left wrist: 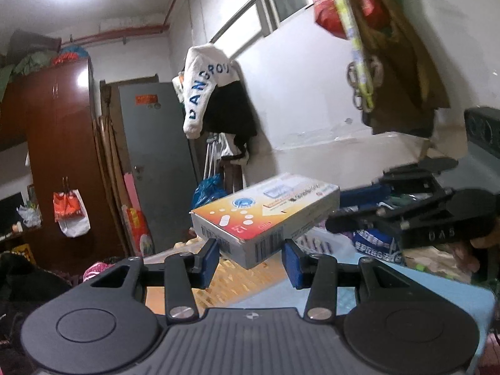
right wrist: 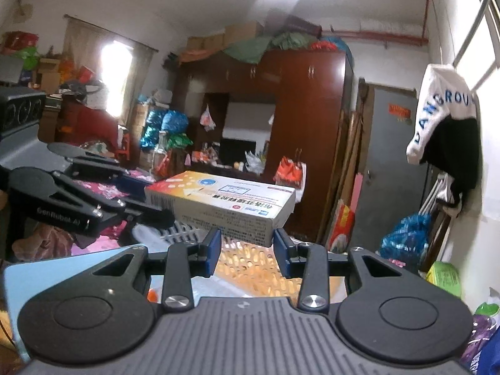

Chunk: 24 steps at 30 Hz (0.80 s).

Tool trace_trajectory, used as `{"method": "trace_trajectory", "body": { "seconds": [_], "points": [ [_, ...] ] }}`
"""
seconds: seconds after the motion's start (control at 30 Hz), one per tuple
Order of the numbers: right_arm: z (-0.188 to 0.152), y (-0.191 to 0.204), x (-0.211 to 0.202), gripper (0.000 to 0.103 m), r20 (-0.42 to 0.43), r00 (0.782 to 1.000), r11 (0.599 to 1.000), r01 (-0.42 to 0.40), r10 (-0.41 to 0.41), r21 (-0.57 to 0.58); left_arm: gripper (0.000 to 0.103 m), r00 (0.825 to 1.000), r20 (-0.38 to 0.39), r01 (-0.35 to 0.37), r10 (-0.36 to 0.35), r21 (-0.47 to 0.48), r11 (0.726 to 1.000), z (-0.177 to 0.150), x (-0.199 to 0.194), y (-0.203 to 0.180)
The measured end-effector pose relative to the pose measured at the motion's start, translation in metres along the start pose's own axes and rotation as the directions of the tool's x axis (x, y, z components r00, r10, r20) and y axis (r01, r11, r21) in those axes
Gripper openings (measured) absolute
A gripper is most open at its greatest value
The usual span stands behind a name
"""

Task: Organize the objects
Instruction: 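Carry the medicine box over the white basket and open the left tool, then grasp a plastic-wrapped soap bar with the left tool while the right tool grasps the white bottle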

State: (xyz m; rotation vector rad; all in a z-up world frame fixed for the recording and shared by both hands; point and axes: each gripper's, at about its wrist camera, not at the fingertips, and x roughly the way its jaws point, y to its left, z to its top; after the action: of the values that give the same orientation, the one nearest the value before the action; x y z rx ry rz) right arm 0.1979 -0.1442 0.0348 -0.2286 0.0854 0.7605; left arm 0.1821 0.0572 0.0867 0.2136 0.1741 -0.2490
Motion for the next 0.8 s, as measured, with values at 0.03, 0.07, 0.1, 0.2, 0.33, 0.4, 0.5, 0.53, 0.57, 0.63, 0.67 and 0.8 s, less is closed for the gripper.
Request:
{"method": "trace_trajectory", "body": {
  "seconds": [0.03, 0.07, 0.1, 0.2, 0.33, 0.4, 0.5, 0.53, 0.57, 0.63, 0.67, 0.8],
  "points": [
    [0.0, 0.0, 0.005, 0.041, -0.019, 1.0, 1.0, 0.004, -0.004, 0.002, 0.049, 1.0, -0.014, 0.003, -0.003, -0.002, 1.0, 0.003, 0.008, 0.005],
    [-0.002, 0.0, 0.011, 0.041, -0.042, 0.999, 1.0, 0.003, -0.003, 0.002, 0.049, 1.0, -0.026, 0.003, -0.003, -0.012, 1.0, 0.006, 0.017, 0.011],
    [-0.004, 0.0, 0.016, 0.041, -0.064, 0.998, 1.0, 0.005, -0.004, 0.002, 0.049, 0.999, -0.038, 0.002, -0.003, -0.019, 1.0, 0.007, 0.024, 0.015],
    [-0.011, 0.002, 0.031, 0.041, -0.129, 0.991, 1.0, 0.016, -0.017, -0.009, 0.049, 0.996, -0.094, 0.001, -0.005, -0.042, 0.999, 0.003, 0.044, 0.025],
    [-0.018, 0.002, 0.024, 0.061, -0.148, 0.987, 0.997, 0.071, -0.069, 0.011, 0.056, 0.988, -0.139, -0.073, 0.071, -0.011, 0.997, -0.01, 0.055, 0.025],
    [-0.023, 0.007, 0.001, 0.097, -0.095, 0.989, 0.994, 0.112, -0.11, 0.013, 0.076, 0.992, -0.082, -0.095, 0.092, -0.033, 0.995, -0.014, 0.042, 0.027],
    [-0.03, 0.014, -0.039, 0.103, -0.046, 0.987, 0.985, 0.159, -0.156, 0.07, 0.095, 0.991, 0.001, -0.131, 0.131, -0.051, 0.99, -0.021, 0.008, 0.023],
    [-0.034, 0.014, -0.053, 0.103, -0.042, 0.989, 0.983, 0.149, -0.145, 0.11, 0.097, 0.991, 0.019, -0.128, 0.13, -0.062, 0.99, -0.025, -0.005, 0.02],
    [-0.04, 0.015, -0.07, 0.103, -0.029, 0.991, 0.978, 0.134, -0.131, 0.159, 0.098, 0.993, 0.031, -0.112, 0.114, -0.072, 0.991, -0.031, -0.019, 0.017],
    [-0.054, 0.017, -0.101, 0.103, -0.005, 0.995, 0.962, 0.094, -0.095, 0.256, 0.098, 0.993, 0.028, -0.112, 0.115, -0.093, 0.989, -0.045, -0.044, 0.008],
    [-0.062, 0.019, -0.114, 0.103, -0.004, 0.997, 0.953, 0.079, -0.081, 0.291, 0.098, 0.994, 0.026, -0.108, 0.111, -0.097, 0.989, -0.056, -0.058, 0.002],
    [-0.102, 0.044, -0.153, 0.103, -0.002, 0.999, 0.926, 0.043, -0.046, 0.376, 0.098, 0.992, 0.036, -0.114, 0.118, -0.095, 0.989, -0.099, -0.095, -0.023]
  ]
}}
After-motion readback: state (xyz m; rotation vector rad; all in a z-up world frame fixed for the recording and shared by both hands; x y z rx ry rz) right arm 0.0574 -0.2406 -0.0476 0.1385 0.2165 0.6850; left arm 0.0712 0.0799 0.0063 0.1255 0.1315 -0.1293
